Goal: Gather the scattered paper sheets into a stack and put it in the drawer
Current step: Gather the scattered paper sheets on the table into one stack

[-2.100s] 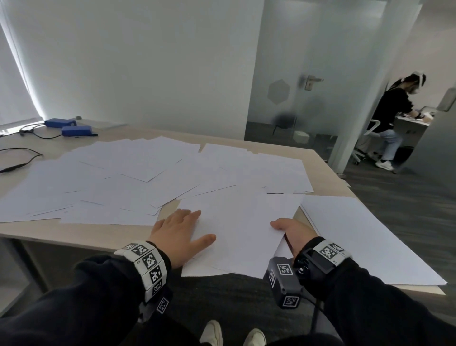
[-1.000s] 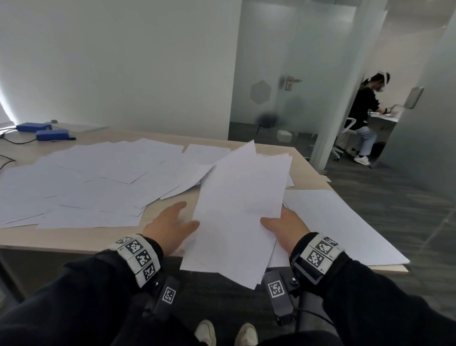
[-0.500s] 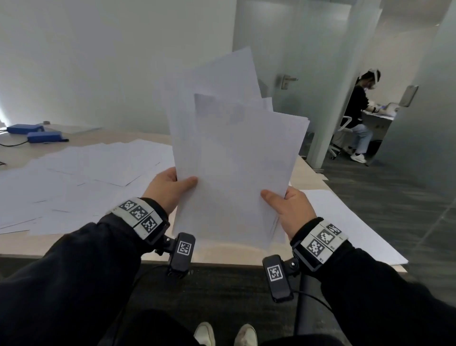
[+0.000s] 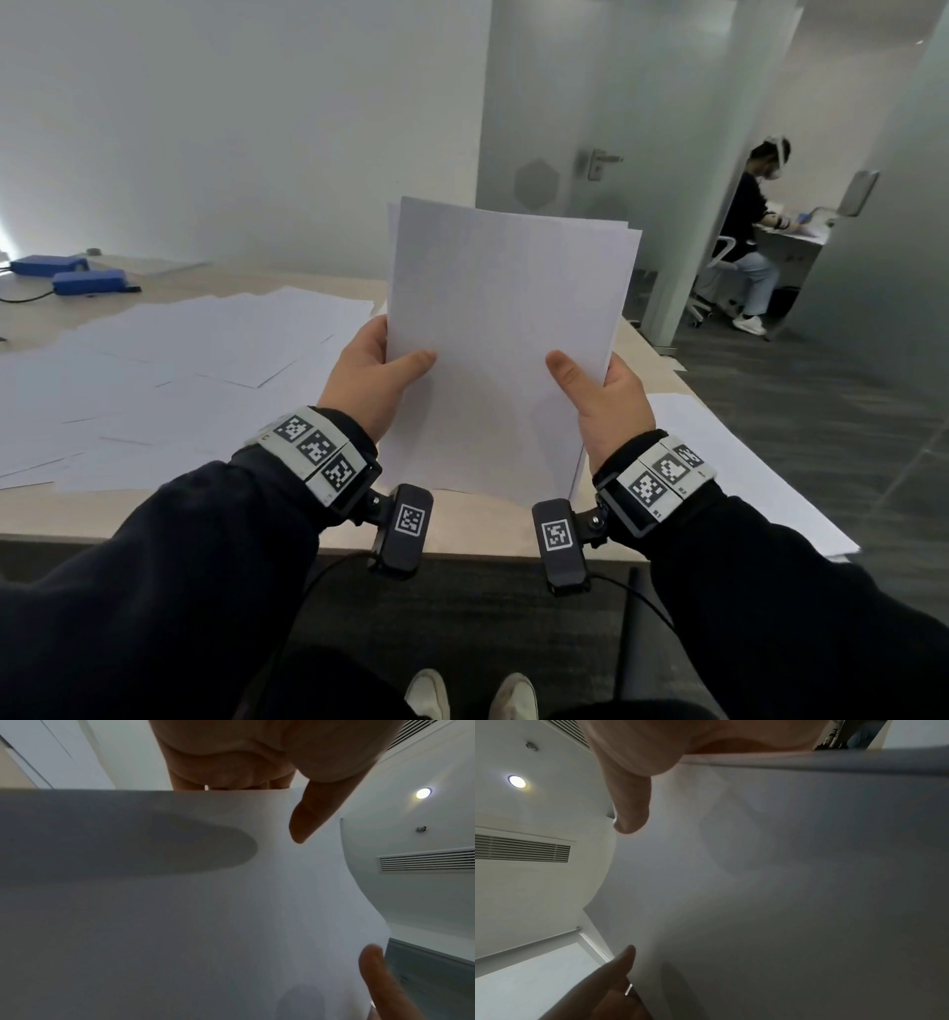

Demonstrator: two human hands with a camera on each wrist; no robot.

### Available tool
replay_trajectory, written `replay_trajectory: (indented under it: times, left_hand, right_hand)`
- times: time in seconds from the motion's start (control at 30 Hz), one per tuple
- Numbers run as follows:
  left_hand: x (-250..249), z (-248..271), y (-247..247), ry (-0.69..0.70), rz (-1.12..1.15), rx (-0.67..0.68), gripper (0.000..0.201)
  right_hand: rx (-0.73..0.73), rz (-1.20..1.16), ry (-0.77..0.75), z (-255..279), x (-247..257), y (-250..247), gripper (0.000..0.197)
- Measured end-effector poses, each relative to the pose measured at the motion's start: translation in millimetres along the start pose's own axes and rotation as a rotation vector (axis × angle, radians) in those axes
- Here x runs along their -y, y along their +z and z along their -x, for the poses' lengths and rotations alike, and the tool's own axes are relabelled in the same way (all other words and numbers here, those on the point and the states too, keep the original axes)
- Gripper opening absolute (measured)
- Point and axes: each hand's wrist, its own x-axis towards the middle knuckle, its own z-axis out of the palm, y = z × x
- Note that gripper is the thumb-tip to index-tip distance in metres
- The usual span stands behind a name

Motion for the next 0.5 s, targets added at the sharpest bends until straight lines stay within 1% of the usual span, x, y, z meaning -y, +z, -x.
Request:
replay_trajectory:
  times: [0.1,0.17,0.23,0.33,0.5]
  left_hand:
    - [7.1,2.7,-2.0,-0.021,0.016,-0.016,0.042]
    - [16.6,7.1,-2.3,-0.057,0.025,-0.026,0.043]
    - [25.0,12.5,-0.9,-0.102,0.052,-0.041,0.037]
    - [26.1,15.0,2.4,-0.133,0.083,-0.063,0.025]
    - [20.8,12.9,2.6,-0.122,0.094,-0.063,0.031]
  right_hand:
    - [0.003,-0.024,0.03,4.4,-3.7,-2.2,0.032]
    - [0.022,-0.053,0.077,11.9,-10.0,-4.6,0.026]
    - [0.032,-0.067,0.128,19.9,-16.2,-4.8,0.02]
    - [0.017,-0.035,0.155,21.6,-16.7,-1.0,0.017]
    - [0.017,-0.066,0.156,14.7,-10.0,-2.2,0.016]
